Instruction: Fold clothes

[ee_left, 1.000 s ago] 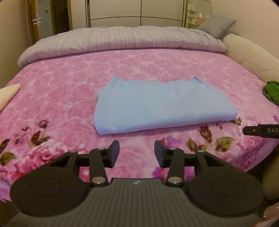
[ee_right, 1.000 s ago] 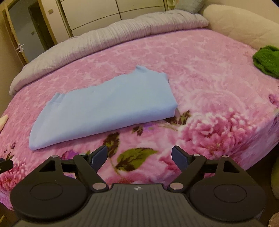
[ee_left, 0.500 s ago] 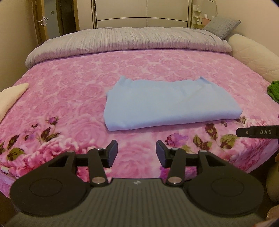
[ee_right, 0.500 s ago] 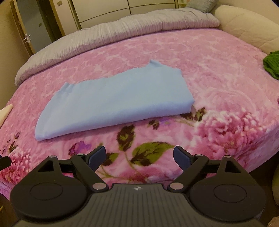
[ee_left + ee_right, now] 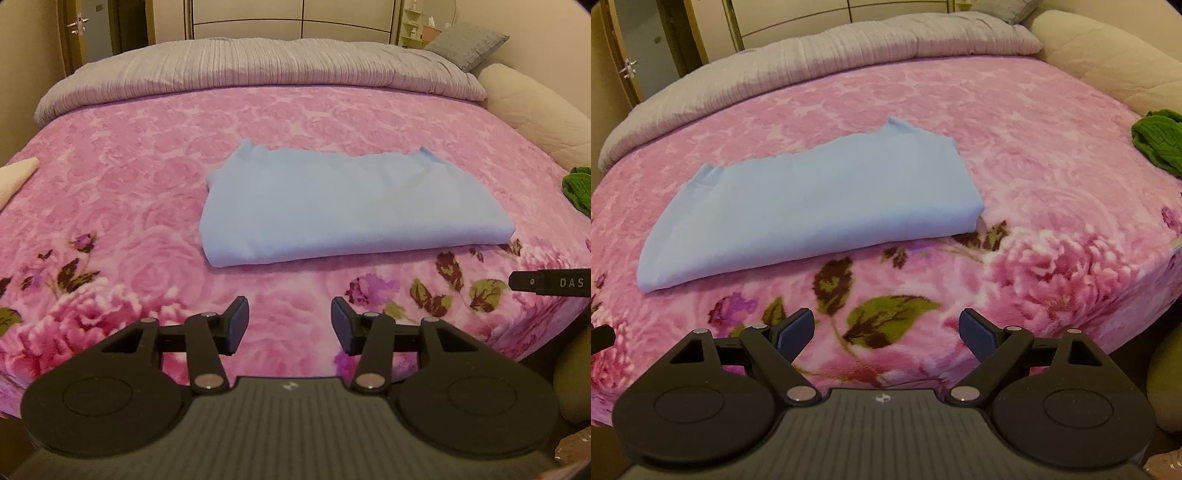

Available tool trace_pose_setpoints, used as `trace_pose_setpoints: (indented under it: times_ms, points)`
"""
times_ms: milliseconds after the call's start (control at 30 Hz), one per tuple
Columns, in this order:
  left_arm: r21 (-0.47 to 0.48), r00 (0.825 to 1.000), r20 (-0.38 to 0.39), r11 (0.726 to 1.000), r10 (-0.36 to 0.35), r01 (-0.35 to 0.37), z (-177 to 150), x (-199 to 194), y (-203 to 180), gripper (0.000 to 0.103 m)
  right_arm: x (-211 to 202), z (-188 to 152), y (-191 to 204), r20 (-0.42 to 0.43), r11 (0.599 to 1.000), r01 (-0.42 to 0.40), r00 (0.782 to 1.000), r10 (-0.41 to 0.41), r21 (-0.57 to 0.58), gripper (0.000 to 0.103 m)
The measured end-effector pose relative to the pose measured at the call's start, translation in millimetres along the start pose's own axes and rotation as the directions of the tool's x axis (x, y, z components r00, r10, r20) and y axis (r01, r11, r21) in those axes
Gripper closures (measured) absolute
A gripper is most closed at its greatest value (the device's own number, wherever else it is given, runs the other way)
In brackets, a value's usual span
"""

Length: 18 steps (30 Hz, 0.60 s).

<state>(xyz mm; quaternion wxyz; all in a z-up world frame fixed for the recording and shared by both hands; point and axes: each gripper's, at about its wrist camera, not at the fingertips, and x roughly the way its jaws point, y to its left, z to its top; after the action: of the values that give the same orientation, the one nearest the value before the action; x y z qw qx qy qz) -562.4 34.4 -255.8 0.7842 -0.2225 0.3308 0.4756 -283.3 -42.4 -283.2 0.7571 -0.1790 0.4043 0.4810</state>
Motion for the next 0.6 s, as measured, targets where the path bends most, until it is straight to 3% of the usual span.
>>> trace_pose_setpoints:
  times_ms: [100,267,467,600]
  points:
    - [-0.012,1.0,-0.012,1.0,0.0,0.0,1,8,5,0.058,8,3,0,-0.014,1.0,0.005,1.0,-0.005,-0.005,0.015]
    - [-0.035,1.0,-0.03,0.999,0.003,-0.004,5,24,14,0.057,23,8,-20,0.009,0.99,-0.085,0.996,0.084,0.114,0.015]
    - [-0.064,1.0,-0.03,0.998,-0.009,0.007,14,43,33,0.058,40,14,-43,0.05,0.949,-0.193,0.981,0.186,0.25,0.015]
    - [-0.103,0.999,-0.005,0.994,-0.037,0.036,25,56,45,0.064,54,17,-60,0.084,0.902,-0.255,0.967,0.241,0.348,0.03]
